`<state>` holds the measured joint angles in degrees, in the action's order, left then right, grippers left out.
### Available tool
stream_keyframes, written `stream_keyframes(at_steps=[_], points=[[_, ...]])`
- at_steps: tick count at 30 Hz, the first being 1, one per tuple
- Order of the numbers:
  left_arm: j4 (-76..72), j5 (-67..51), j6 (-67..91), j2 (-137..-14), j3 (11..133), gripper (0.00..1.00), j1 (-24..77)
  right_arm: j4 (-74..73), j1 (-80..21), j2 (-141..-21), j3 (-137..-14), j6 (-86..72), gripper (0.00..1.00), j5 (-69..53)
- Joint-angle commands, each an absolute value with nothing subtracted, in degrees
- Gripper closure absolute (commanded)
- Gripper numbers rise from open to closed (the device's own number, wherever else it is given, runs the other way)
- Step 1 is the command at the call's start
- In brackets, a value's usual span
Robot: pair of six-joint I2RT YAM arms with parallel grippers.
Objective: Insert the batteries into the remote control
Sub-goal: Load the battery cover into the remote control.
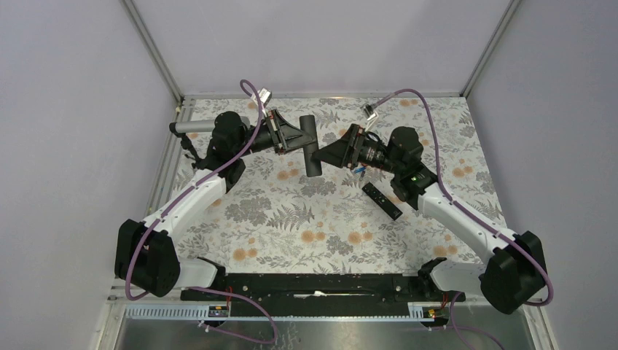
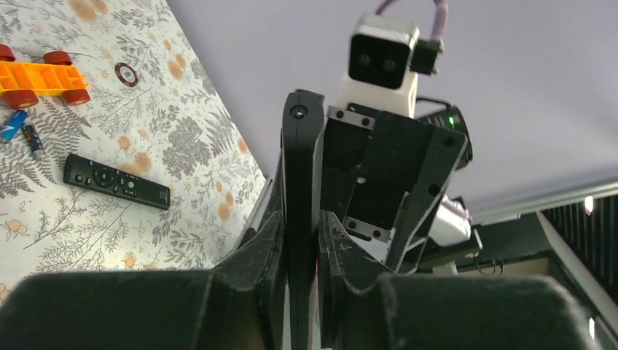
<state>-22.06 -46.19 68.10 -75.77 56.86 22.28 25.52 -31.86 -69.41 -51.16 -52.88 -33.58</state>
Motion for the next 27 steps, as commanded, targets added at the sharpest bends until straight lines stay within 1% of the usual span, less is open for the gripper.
stream_keyframes(at_steps=[1, 4, 6, 11, 14, 17, 20, 22, 23, 25, 27], points=[[-29.92, -54.22, 63.8, -74.0, 58.94, 1.0, 22.15, 28.7, -31.64, -73.69, -55.4, -49.36, 0.28, -44.81], [-31.6, -56.17, 63.99, -74.32, 58.8, 1.0, 22.15, 32.1, -31.62, -75.49, -55.52, -50.82, 0.44, -46.63], [-32.98, -56.42, 64.7, -74.44, 58.31, 1.0, 22.15, 33.16, -31.61, -76.13, -55.9, -51.29, 0.52, -47.37], [-37.77, -56.9, 67.66, -74.64, 57.23, 1.0, 22.15, 34.23, -31.64, -76.64, -55.56, -51.77, 0.59, -47.8], [-38.26, -56.95, 67.94, -74.7, 57.3, 1.0, 22.15, 34.44, -31.64, -76.82, -55.29, -51.81, 0.65, -47.69], [-38.26, -56.66, 68.03, -74.71, 57.24, 0.96, 22.12, 34.94, -31.64, -77.03, -55.57, -52.24, 0.75, -47.49], [-36.95, -55.87, 67.2, -74.3, 56.98, 0.84, 22.13, 35.04, -31.64, -77.61, -56.51, -53.31, 0.9, -46.84], [-34.48, -55.0, 65.59, -73.87, 56.93, 0.74, 22.17, 35.57, -31.62, -78.08, -56.98, -54.15, 0.98, -46.45], [-32.99, -54.48, 64.61, -73.6, 56.95, 0.69, 22.18, 35.59, -31.64, -78.13, -57.1, -54.45, 1.0, -46.16], [-29.54, -52.9, 62.25, -73.01, 57.16, 0.56, 22.22, 35.24, -31.64, -77.92, -57.06, -54.82, 1.0, -44.8], [-23.81, -50.71, 58.82, -72.35, 57.78, 0.37, 22.21, 33.88, -31.64, -77.36, -57.12, -54.86, 1.0, -43.42]])
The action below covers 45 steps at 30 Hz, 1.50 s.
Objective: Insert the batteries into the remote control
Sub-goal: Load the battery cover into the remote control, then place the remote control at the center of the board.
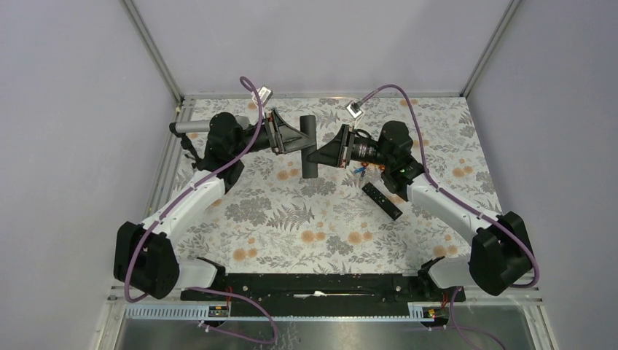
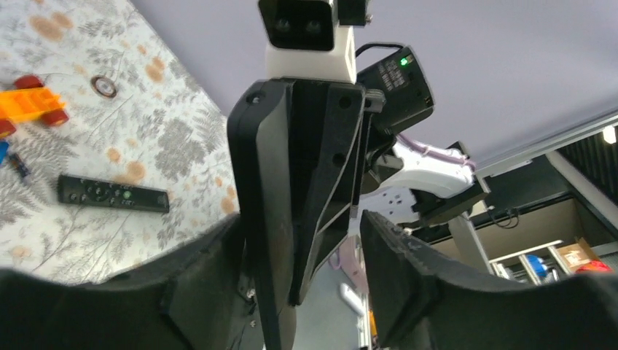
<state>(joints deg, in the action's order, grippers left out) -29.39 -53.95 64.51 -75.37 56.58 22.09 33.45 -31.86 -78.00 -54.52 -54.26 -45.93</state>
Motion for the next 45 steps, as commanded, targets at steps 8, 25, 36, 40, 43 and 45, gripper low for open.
stream_keyframes(at_steps=[8, 25, 36, 40, 43, 45], points=[[8.11, -29.92, 41.42, -68.58, 63.04, 0.01, 21.97, 3.02, -31.64, -74.24, -62.45, -44.11, 1.0, -26.53], [28.54, -7.34, 32.38, -51.4, 62.44, 0.01, 21.99, -46.7, -48.22, -126.83, -113.07, -33.98, 1.0, 12.33], [36.76, -0.48, 28.22, -47.9, 65.2, 0.01, 22.06, -68.18, -51.02, -154.53, -156.82, -37.61, 1.0, 20.05], [38.84, 7.1, 28.74, -45.67, 65.31, 0.01, 22.04, -62.49, -51.98, -149.85, -144.55, -37.21, 1.0, 23.61], [39.88, 9.96, 28.22, -43.81, 64.98, 0.01, 22.06, -62.65, -52.73, -150.68, -144.96, -36.1, 1.0, 27.03], [40.27, 10.44, 27.85, -43.13, 64.9, 0.01, 22.06, -63.64, -53.33, -152.47, -148.29, -34.96, 1.0, 28.52]])
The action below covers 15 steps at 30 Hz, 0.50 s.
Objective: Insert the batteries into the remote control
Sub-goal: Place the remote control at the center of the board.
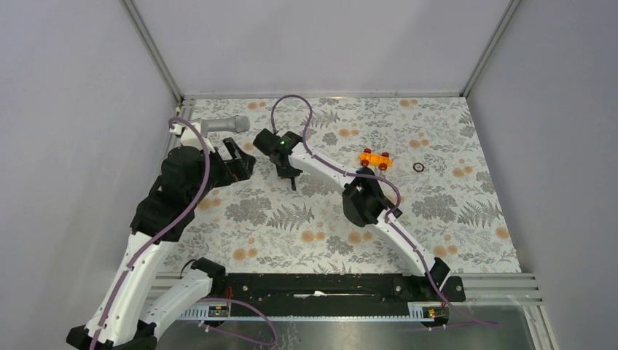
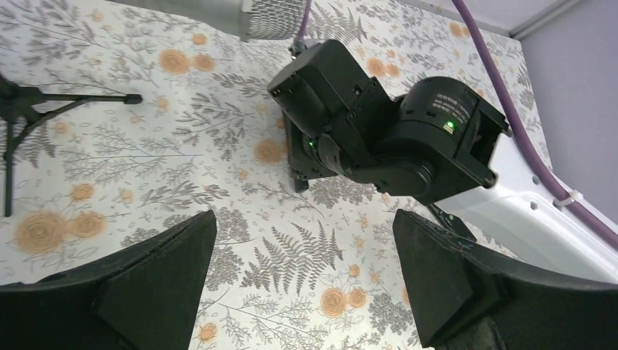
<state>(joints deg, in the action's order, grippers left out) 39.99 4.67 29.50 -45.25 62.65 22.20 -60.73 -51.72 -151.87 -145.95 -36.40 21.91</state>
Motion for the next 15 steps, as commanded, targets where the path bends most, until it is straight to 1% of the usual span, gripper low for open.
stream_keyframes(at_steps=[1, 4, 5, 7, 10, 12, 15], points=[[40.4, 10.52, 27.72, -43.01, 64.92, 0.01, 22.06, -63.97, -53.69, -153.34, -149.36, -34.42, 1.0, 29.11], [40.73, 11.01, 27.59, -42.73, 65.17, 0.01, 22.06, -64.25, -54.6, -154.6, -149.81, -34.01, 1.0, 28.84], [40.82, 11.25, 27.6, -42.66, 65.21, 0.01, 22.06, -64.27, -54.78, -154.73, -149.76, -34.1, 0.97, 28.32], [41.02, 11.78, 27.66, -42.49, 65.37, 0.01, 22.05, -64.32, -54.86, -154.75, -150.19, -34.09, 0.88, 26.72], [41.1, 12.58, 27.9, -42.07, 65.07, 0.01, 22.06, -63.7, -54.88, -153.2, -150.81, -34.15, 0.69, 25.41], [41.07, 12.98, 28.1, -41.92, 64.89, 0.01, 22.06, -62.61, -54.91, -151.56, -150.38, -34.08, 0.63, 24.64], [41.12, 13.3, 28.12, -42.1, 64.94, 0.01, 22.06, -61.37, -54.84, -149.87, -149.58, -34.05, 0.59, 22.91]])
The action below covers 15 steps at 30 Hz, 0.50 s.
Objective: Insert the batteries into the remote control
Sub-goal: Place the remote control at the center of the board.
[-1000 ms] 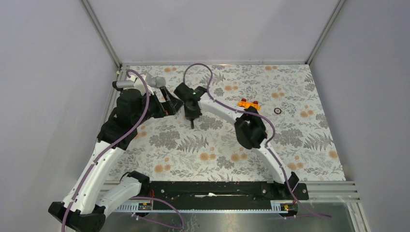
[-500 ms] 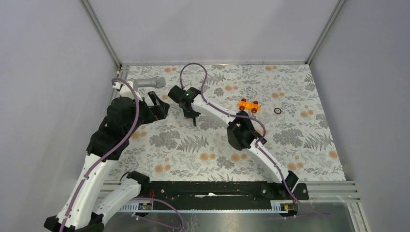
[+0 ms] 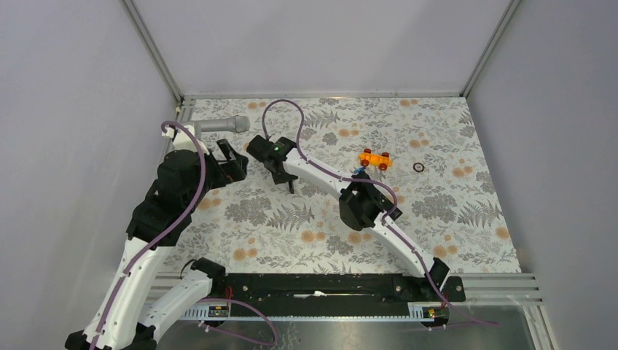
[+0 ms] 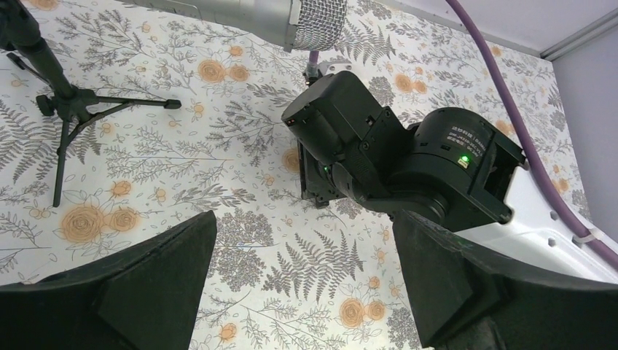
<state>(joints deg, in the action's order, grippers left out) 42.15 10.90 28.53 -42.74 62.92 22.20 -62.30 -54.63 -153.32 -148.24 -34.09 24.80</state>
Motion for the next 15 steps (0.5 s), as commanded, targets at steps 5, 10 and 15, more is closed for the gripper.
stream_keyframes(at_steps=[5, 10, 15], points=[[41.18, 13.38, 28.11, -42.95, 65.75, 0.01, 22.06, -59.97, -54.84, -147.59, -150.06, -34.09, 0.49, 18.94], [41.09, 13.64, 28.38, -43.21, 65.86, 0.01, 22.06, -58.43, -54.85, -145.33, -150.11, -33.97, 0.48, 16.79], [40.69, 13.02, 28.31, -43.86, 66.17, 0.01, 22.02, -58.76, -54.69, -142.78, -149.12, -33.16, 0.44, 15.96]])
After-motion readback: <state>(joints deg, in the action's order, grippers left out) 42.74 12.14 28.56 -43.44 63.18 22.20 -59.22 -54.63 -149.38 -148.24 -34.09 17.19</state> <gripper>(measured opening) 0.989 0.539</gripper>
